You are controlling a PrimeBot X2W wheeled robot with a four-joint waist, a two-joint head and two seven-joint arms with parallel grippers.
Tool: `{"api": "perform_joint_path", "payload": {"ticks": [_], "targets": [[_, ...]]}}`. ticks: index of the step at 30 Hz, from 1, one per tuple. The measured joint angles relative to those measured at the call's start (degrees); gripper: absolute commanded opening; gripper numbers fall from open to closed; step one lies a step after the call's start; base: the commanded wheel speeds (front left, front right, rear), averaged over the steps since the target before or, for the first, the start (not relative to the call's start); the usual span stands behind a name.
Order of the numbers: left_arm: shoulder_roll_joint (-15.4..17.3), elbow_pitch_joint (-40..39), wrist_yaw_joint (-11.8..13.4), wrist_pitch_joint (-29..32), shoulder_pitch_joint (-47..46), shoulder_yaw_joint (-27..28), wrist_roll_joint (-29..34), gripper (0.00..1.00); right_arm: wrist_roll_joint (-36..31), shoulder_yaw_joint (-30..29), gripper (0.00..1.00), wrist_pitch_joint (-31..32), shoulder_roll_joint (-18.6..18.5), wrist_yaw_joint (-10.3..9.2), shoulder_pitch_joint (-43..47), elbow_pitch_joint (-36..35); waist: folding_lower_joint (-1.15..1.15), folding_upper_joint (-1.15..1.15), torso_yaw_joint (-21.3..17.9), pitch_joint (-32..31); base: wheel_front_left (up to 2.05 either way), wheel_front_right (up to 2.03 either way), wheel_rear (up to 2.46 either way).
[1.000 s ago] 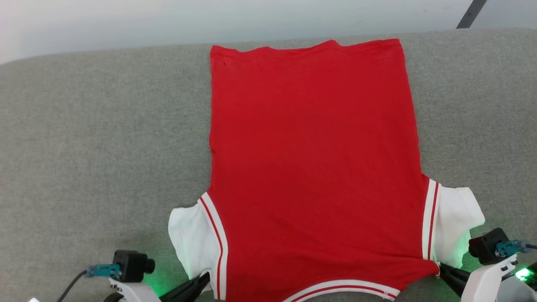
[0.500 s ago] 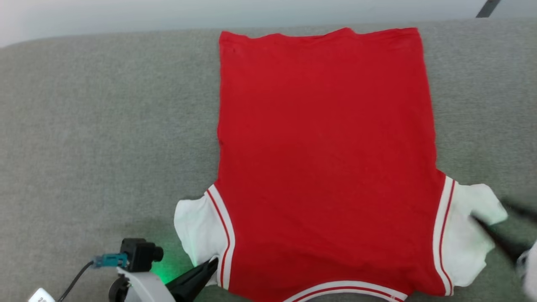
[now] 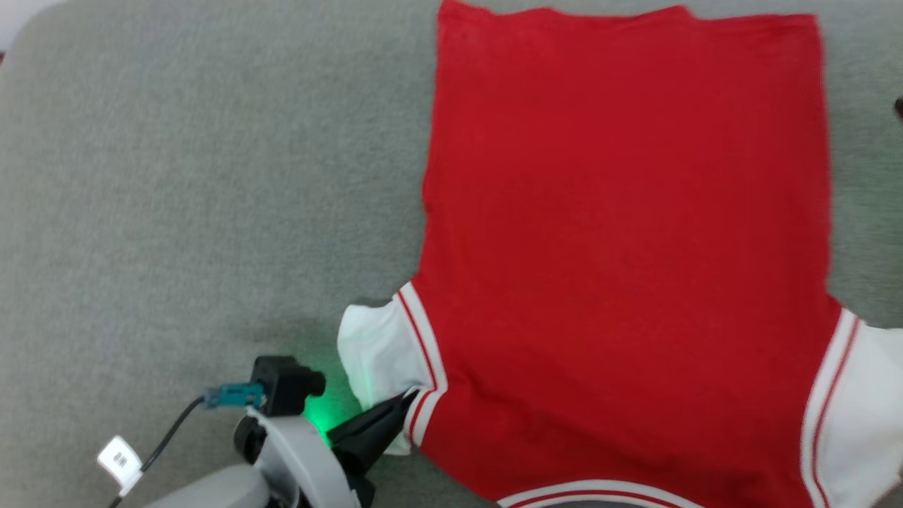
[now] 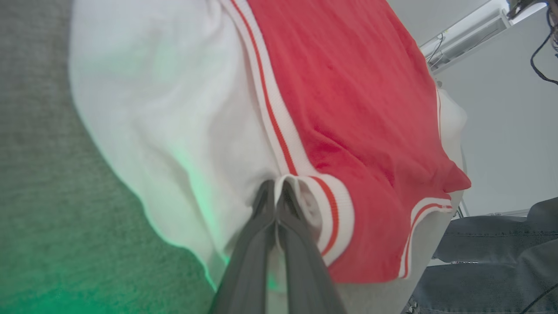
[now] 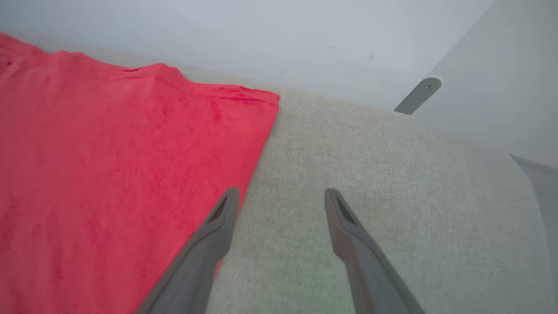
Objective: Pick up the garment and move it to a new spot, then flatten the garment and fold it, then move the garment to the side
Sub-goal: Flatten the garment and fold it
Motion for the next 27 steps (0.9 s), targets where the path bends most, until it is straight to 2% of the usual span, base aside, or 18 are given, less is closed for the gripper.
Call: {"api": "perform_joint_path", "payload": {"ticks": [5, 8, 13, 17, 18, 19, 20, 27], "targets": [[-1.81, 0.09, -0.45, 0.4, -2.87, -0.6, 1.14, 0.0, -2.13, -0.42, 1.0, 2.4, 2.16, -0.01, -12.33, 14.33, 0.0, 0.0, 2.48, 3.89, 0.0, 0.0, 0.0], [-2.69, -0.52, -0.55, 0.3, -4.32, -1.0, 1.66, 0.0, -3.46, -1.21, 1.0, 3.66, 2.92, -0.01, -18.07, 20.6, 0.0, 0.0, 4.0, 6.35, 0.0, 0.0, 0.0], [-3.47, -1.87, -0.96, -0.2, -5.91, -1.62, 2.16, 0.0, -5.57, -1.6, 1.0, 7.1, 3.5, 0.0, -23.95, 28.15, 0.0, 0.0, 6.5, 9.96, 0.0, 0.0, 0.0], [-4.12, -2.15, -1.12, -0.59, -6.81, -2.05, 2.36, 0.0, -6.69, -0.66, 1.0, 10.05, 3.42, -0.05, -27.02, 30.72, 0.0, 0.0, 8.07, 12.07, 0.0, 0.0, 0.0], [-4.2, -2.29, -1.13, -0.7, -7.01, -2.12, 2.35, 0.0, -6.68, -0.47, 0.49, 10.16, 3.45, -0.08, -27.39, 30.83, 0.0, 0.0, 8.36, 12.51, 0.0, 0.0, 0.0], [-4.22, -2.34, -1.2, -0.83, -7.19, -2.2, 2.3, 0.0, -6.67, -0.09, 0.18, 10.22, 3.44, -0.13, -27.74, 30.82, 0.0, 0.0, 8.57, 12.88, 0.0, 0.0, 0.0], [-4.23, -2.36, -1.22, -0.87, -7.37, -2.3, 2.18, 0.0, -6.64, 0.48, 0.0, 10.25, 3.41, -0.23, -28.16, 30.81, 0.0, 0.0, 8.72, 13.2, 0.0, 0.0, 0.0], [-4.09, -1.88, -1.29, -1.37, -7.55, -2.57, 1.05, 0.0, -4.61, 2.98, 0.0, 7.19, 3.79, -0.14, -27.58, 30.96, 0.0, 0.0, 8.05, 12.64, 0.0, 0.0, 0.0]]}}
